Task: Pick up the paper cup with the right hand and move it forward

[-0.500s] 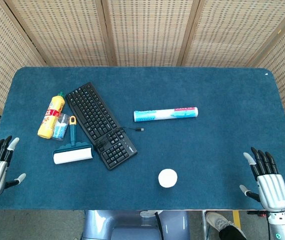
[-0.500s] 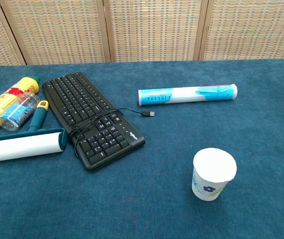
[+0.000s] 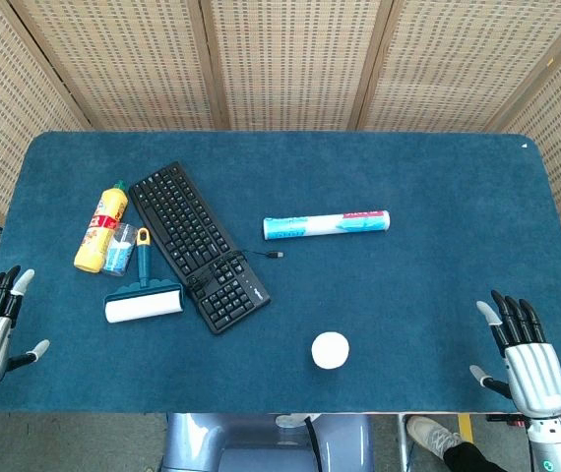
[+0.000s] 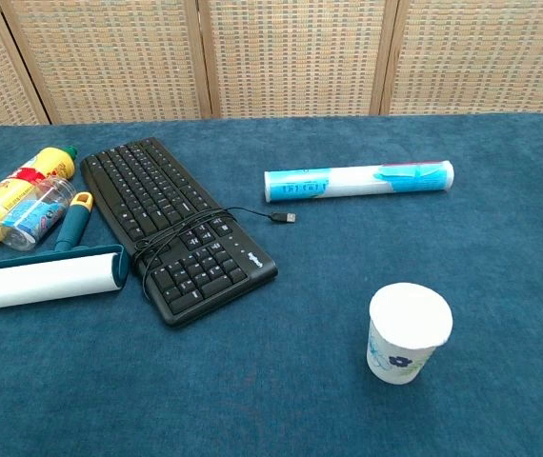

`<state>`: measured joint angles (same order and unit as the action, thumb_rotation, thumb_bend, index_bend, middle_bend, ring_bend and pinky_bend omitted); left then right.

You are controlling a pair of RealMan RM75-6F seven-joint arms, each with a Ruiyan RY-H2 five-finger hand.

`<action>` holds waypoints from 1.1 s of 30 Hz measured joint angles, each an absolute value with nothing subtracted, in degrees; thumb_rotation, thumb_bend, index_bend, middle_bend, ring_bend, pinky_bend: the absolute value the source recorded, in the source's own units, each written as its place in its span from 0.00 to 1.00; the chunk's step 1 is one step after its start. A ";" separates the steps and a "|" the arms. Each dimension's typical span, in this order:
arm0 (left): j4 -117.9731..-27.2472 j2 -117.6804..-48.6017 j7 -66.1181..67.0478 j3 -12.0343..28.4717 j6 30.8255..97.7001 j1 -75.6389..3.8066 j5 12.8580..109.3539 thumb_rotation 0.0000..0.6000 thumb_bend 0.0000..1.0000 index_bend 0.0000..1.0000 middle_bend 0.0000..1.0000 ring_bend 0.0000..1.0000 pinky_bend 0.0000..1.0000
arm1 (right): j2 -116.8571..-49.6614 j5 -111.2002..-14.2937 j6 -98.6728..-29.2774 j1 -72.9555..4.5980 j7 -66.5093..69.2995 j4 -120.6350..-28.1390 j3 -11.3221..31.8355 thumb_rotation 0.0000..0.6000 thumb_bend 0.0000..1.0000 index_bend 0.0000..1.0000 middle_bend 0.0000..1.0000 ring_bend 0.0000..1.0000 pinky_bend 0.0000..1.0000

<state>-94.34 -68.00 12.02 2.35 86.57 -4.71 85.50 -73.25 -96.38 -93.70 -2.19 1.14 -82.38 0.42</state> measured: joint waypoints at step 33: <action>-94.54 -67.56 11.57 2.49 85.48 -4.92 84.44 1.00 0.17 0.00 0.00 0.00 0.00 | -68.57 -103.06 -78.06 -11.08 2.80 -96.32 -4.35 1.00 0.20 0.31 0.00 0.00 0.00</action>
